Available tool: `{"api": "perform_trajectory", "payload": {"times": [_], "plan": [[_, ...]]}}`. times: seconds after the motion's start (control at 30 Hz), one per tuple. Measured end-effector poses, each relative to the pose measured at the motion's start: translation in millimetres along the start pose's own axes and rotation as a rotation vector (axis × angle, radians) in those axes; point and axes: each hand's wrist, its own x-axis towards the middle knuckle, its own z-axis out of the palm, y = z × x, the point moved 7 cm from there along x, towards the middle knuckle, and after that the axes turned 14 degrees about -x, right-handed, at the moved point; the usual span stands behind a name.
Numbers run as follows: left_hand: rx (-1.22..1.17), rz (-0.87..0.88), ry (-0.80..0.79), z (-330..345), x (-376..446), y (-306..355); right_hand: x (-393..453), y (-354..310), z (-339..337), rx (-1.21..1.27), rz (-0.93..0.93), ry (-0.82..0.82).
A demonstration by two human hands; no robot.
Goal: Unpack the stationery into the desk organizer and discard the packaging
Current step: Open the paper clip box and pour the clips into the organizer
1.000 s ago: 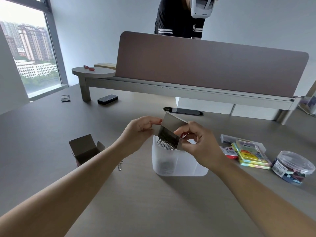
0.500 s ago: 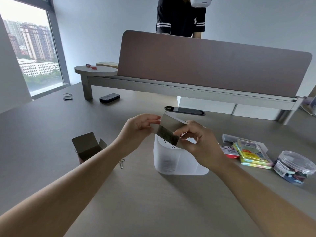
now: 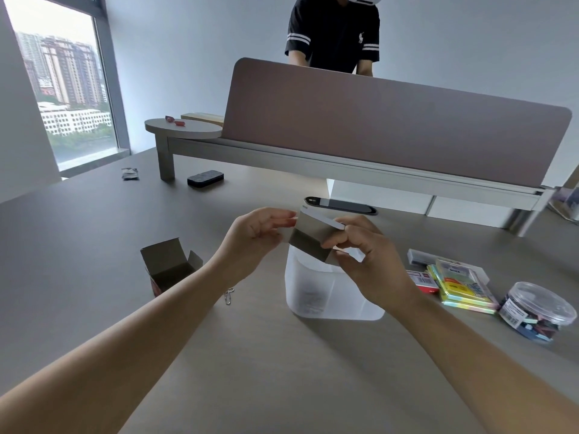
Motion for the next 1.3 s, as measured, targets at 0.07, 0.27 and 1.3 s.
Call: {"api": "perform_trajectory", "payload": {"times": [0.07, 0.27, 1.3], "plan": [[0.003, -0.007, 0.002, 0, 0, -1, -1, 0, 0, -0.005, 0.001, -0.005], [0.025, -0.007, 0.003, 5, 6, 7, 2, 16, -2, 0.263, 0.279, 0.0], [0.735, -0.308, 0.529, -148, -126, 2, -5, -40, 161, -0.127, 0.268, -0.439]]}}
